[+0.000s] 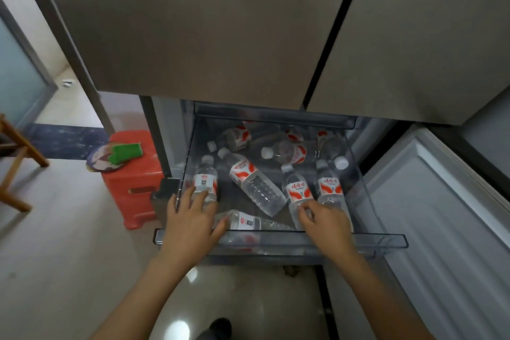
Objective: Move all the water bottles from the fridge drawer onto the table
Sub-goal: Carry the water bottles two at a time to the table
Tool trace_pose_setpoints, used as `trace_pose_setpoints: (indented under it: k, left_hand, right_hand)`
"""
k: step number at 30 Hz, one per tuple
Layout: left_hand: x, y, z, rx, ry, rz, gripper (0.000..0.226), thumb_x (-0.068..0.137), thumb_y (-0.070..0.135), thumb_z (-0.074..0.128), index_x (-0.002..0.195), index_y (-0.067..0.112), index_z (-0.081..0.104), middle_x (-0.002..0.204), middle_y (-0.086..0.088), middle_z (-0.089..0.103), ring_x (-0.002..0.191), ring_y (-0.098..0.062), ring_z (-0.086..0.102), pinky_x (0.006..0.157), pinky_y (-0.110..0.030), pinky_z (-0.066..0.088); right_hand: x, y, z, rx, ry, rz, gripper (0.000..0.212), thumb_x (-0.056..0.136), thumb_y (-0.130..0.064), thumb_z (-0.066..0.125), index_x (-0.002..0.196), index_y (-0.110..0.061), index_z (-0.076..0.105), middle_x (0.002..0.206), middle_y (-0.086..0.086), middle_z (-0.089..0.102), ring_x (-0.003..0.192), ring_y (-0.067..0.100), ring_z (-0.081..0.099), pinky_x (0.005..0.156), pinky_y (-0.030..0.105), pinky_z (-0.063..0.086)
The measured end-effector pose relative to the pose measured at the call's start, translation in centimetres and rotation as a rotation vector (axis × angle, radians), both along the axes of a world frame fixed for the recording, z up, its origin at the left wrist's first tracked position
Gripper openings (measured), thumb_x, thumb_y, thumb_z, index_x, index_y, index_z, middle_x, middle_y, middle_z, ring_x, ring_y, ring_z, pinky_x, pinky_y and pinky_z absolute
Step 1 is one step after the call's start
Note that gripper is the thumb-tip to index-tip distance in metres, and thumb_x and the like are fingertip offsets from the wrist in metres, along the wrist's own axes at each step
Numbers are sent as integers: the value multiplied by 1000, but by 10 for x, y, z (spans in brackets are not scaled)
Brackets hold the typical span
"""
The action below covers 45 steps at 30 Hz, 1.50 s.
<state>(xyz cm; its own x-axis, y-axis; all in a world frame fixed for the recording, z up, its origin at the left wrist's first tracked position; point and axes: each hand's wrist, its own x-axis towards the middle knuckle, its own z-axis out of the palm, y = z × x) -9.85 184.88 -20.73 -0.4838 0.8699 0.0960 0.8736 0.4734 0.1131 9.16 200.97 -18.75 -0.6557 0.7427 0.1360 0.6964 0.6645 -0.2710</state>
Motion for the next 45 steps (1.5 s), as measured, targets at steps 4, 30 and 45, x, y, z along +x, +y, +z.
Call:
trace_pose_setpoints:
  k: [4,30,45]
  left_hand:
    - [-16,-7,-5,49,35,-4,46,72,44,38,78,15,73,90,-10,70,89,-34,66,72,-50,52]
    - [-10,-10,-6,167,19,79,34,75,42,43,66,21,68,68,8,65,65,-16,59,52,-25,49]
    - [-16,-11,-7,212,-58,54,33,75,39,44,68,21,70,74,9,67,68,-15,61,53,-27,51]
  right_hand:
    - [-9,7,7,-93,-186,35,31,95,-34,42,102,-13,63,76,4,64,72,18,59,63,26,41]
    - [-177,59,-80,-253,-368,245,98,77,-39,69,147,-27,1,146,19,28,128,36,38,99,41,40]
    - [-139,40,-38,-368,-48,341,96,76,-28,70,144,-40,4,131,9,36,108,26,52,83,35,49]
